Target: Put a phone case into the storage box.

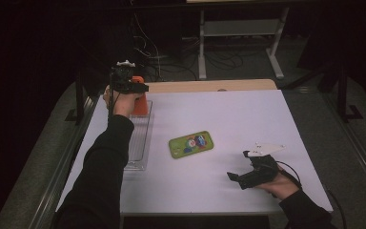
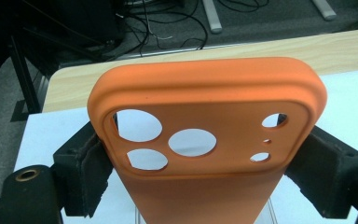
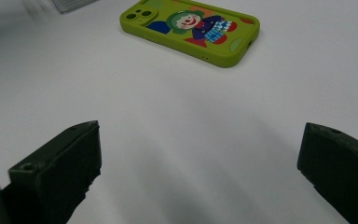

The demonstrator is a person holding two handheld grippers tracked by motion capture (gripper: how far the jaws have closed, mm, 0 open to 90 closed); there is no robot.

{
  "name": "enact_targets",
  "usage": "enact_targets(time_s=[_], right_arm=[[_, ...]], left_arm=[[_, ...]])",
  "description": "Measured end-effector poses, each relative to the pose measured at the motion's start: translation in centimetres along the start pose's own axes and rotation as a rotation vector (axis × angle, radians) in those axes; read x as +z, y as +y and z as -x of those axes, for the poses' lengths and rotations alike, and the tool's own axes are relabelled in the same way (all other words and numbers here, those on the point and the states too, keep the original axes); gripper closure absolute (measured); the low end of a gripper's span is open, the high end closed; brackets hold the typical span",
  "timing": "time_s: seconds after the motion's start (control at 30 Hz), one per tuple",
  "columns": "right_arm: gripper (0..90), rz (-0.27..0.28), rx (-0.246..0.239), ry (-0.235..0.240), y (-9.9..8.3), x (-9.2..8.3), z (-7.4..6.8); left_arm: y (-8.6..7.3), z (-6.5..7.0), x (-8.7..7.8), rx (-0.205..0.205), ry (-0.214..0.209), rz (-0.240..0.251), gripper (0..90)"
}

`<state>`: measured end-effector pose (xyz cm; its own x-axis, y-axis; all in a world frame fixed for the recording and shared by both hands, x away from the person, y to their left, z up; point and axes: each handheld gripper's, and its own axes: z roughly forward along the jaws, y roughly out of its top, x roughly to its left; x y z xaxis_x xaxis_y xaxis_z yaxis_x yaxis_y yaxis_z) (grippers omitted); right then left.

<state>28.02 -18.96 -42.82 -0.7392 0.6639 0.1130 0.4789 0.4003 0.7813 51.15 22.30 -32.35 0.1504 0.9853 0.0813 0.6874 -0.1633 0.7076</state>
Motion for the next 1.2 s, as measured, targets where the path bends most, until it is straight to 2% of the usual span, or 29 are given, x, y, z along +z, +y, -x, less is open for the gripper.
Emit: enact_targets(time_s=[0.3, 0.37, 0.47, 0.7, 0.77, 1.2], right_arm=[[0.0, 0.002, -0.001, 0.007, 0.0, 0.1, 0.0], [0.0, -0.001, 0.002, 0.008, 0.0, 0.1, 0.0], [0.0, 0.002, -0.001, 0.006, 0.0, 0.1, 0.1], [0.0, 0.001, -0.002, 0.011, 0.0, 0.1, 0.0], [0.0, -0.002, 0.001, 0.014, -0.1, 0.2, 0.1], [0.0, -0.001, 0.002, 0.014, -0.1, 0.2, 0.1]], left_arm=[[-0.5, 0.5, 1.7, -0.017, 0.038, -0.010, 14.6], [-0.5, 0.6, 2.1, -0.008, 0.047, -0.020, 14.6], [-0.8, 0.8, 2.7, -0.023, 0.046, -0.038, 14.5], [-1.3, 0.6, 3.4, -0.046, 0.053, -0.037, 14.4], [-1.4, 0.6, 3.5, -0.056, 0.057, -0.023, 14.3], [-1.5, 0.7, 3.9, -0.032, 0.058, -0.011, 13.0]])
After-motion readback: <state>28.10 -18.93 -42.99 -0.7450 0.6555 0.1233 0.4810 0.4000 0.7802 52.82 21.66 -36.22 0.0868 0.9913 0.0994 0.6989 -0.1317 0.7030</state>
